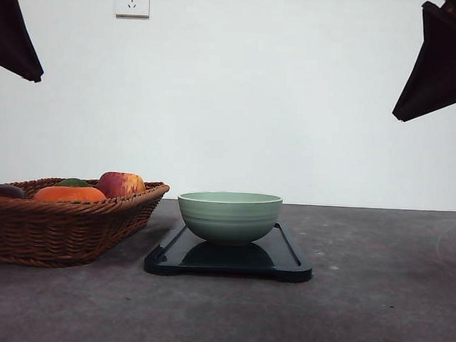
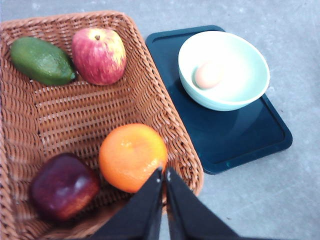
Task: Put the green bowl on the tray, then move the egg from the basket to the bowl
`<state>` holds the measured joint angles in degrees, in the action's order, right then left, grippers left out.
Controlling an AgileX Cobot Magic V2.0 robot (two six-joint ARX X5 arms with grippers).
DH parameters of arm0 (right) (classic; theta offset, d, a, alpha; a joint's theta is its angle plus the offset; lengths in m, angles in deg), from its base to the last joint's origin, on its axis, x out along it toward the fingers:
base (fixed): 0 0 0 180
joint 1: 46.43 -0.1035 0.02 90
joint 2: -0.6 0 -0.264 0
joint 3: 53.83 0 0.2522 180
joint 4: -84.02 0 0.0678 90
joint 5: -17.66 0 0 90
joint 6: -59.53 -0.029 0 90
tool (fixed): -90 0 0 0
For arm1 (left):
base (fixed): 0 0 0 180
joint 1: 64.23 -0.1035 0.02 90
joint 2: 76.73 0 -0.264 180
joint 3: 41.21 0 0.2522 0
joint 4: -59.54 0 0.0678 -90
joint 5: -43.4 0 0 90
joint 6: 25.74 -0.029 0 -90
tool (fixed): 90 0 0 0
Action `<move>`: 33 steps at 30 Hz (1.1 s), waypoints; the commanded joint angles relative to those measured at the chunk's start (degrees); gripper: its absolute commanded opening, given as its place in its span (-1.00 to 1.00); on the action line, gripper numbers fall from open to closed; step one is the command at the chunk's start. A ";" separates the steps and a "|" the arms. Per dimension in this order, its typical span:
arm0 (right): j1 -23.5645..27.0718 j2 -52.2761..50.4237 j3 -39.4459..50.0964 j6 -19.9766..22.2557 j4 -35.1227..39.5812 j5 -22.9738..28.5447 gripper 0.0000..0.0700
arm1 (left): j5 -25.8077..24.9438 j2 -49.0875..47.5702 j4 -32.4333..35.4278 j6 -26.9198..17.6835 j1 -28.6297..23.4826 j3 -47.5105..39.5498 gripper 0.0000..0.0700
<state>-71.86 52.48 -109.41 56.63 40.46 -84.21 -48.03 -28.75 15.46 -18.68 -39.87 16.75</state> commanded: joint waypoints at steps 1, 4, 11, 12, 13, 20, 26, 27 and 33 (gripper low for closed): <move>-0.31 0.39 -0.20 0.15 0.62 -0.09 -0.95 | 0.19 -1.58 2.23 -4.21 -1.48 -1.03 -1.00; -0.31 0.39 -0.20 0.15 0.61 -0.09 -0.95 | 0.17 -6.09 8.40 -5.54 -5.99 -5.76 -1.00; -0.31 0.39 -0.20 0.15 0.61 -0.10 -0.95 | 0.19 -21.55 19.81 -5.30 -16.70 -20.24 -1.00; -0.31 0.39 -0.20 0.15 0.61 -0.09 -0.95 | 0.19 -24.00 20.11 -5.30 -17.71 -22.17 -1.00; -0.31 0.39 -0.20 0.15 0.61 -0.09 -0.95 | 0.19 -26.47 20.06 -5.30 -18.49 -24.09 -1.00; -0.31 0.39 -0.20 0.15 0.61 -0.09 -0.95 | 0.19 -40.65 20.09 -5.33 -22.14 -36.89 -1.00; -0.31 0.39 -0.20 0.15 0.61 -0.09 -0.95 | 0.19 -47.20 20.25 -5.14 -22.94 -42.67 -1.00; -0.31 0.39 -0.20 0.15 0.61 -0.09 -0.95 | 0.19 -47.99 20.54 -4.85 -22.93 -43.41 -1.00; -0.31 0.39 -0.20 0.17 0.63 -0.09 -0.95 | 0.17 -47.79 19.61 -3.01 -22.95 -43.45 -1.00</move>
<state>-71.86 52.48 -109.41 56.63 40.54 -84.24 -47.97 -76.44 35.42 -22.26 -62.71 -25.58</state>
